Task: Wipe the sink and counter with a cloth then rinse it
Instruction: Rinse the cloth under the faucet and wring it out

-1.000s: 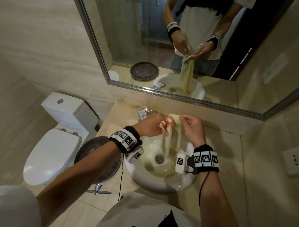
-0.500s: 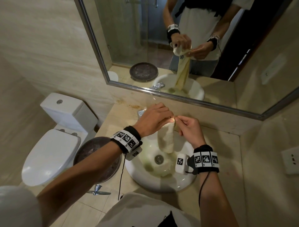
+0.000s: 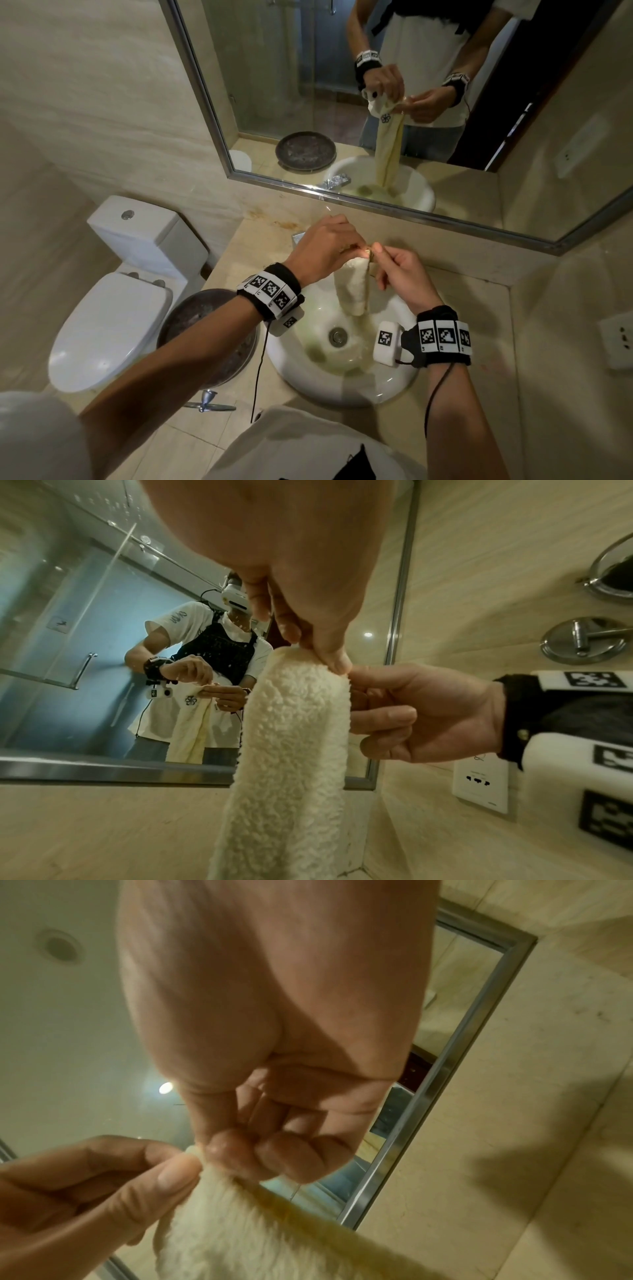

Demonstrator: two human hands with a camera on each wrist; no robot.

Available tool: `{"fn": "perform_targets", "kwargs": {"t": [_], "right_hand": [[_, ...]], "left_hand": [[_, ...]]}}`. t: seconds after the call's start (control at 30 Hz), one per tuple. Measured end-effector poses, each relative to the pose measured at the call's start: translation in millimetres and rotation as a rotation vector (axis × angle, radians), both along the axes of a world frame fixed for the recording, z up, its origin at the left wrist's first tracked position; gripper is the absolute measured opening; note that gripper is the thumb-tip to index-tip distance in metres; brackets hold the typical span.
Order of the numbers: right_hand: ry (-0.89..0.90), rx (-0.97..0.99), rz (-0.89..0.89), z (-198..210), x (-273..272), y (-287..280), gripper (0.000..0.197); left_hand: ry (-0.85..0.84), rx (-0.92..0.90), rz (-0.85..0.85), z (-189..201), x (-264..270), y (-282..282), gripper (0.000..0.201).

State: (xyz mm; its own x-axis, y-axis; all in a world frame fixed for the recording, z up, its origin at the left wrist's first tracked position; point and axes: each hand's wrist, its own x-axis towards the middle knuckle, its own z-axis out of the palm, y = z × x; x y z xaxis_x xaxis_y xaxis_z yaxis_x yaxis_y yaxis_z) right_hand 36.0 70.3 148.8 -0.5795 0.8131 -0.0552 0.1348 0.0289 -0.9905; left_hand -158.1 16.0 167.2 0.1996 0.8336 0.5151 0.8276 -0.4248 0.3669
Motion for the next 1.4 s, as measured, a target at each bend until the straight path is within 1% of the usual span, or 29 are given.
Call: {"fn": "perform_targets", "kwargs": {"t": [0.07, 0.1, 0.17, 0.27, 0.3, 0.33, 0.37, 0.4, 0.43, 0.47, 0.53, 0.6, 0.67, 0.73, 0.83, 0.97, 1.07, 1.13, 1.2, 1.3, 1.4], "right_hand": [[0.021, -0.024, 0.043, 2, 2, -1, 0.014], [0.032, -0.038, 0.042, 2, 2, -1, 0.014], [0.030, -0.060, -0.015, 1, -1, 0, 0.019], [0.020, -0.047, -0.081, 0, -3, 0, 0.017], [0.028, -0.041, -0.077, 0, -2, 0, 0.017], [0.040, -0.034, -0.068, 1, -1, 2, 0.017], [0.046, -0.021, -0.056, 2, 1, 2, 0.017], [0.042, 0.001, -0.047, 5, 2, 3, 0.017], [0.040, 0.030, -0.039, 8, 2, 3, 0.015], [0.040, 0.057, -0.039, 11, 1, 4, 0.013], [0.063, 0.093, -0.039, 19, -2, 4, 0.009], [0.088, 0.101, -0.021, 25, -2, 4, 0.008], [0.116, 0.088, -0.009, 30, -2, 5, 0.008], [0.162, 0.051, -0.050, 36, -1, 4, 0.008], [0.209, 0.007, -0.138, 38, 0, 6, 0.012], [0.238, -0.032, -0.243, 38, 2, 8, 0.015], [0.309, -0.099, -0.328, 38, 3, 10, 0.015], [0.341, -0.141, -0.405, 34, 3, 13, 0.019], [0.368, -0.184, -0.480, 29, 5, 15, 0.024], [0.447, -0.286, -0.507, 25, 6, 16, 0.030], [0.505, -0.344, -0.525, 21, 6, 17, 0.029]], "left_hand": [[-0.032, 0.005, 0.032, -1, -1, 2, 0.015], [-0.072, -0.002, 0.051, -1, -1, 3, 0.016], [-0.179, -0.051, 0.068, -1, 3, 6, 0.019], [-0.350, -0.175, 0.072, 3, 5, 7, 0.020], [-0.423, -0.238, 0.080, 3, 2, 6, 0.029], [-0.504, -0.328, 0.085, 1, -1, 5, 0.044], [-0.577, -0.448, 0.080, -3, -4, 4, 0.060], [-0.607, -0.573, 0.063, -8, -5, 3, 0.071], [-0.589, -0.673, 0.039, -16, -6, 3, 0.076], [-0.557, -0.745, 0.009, -27, -6, 3, 0.075], [-0.561, -0.828, -0.034, -49, 0, 2, 0.066], [-0.615, -0.826, -0.033, -65, 8, 1, 0.059], [-0.645, -0.781, -0.003, -78, 14, 1, 0.056], [-0.625, -0.745, 0.030, -89, 16, 1, 0.054], [-0.600, -0.756, 0.038, -103, 13, 1, 0.048], [-0.596, -0.790, 0.009, -111, 11, -5, 0.041], [-0.640, -0.838, 0.014, -120, 13, -12, 0.046], [-0.652, -0.876, 0.018, -122, 13, -16, 0.046], [-0.654, -0.873, -0.010, -123, 13, -18, 0.041], [-0.700, -0.837, -0.049, -119, 11, -20, 0.040], [-0.683, -0.824, -0.082, -117, 9, -21, 0.040]]}}
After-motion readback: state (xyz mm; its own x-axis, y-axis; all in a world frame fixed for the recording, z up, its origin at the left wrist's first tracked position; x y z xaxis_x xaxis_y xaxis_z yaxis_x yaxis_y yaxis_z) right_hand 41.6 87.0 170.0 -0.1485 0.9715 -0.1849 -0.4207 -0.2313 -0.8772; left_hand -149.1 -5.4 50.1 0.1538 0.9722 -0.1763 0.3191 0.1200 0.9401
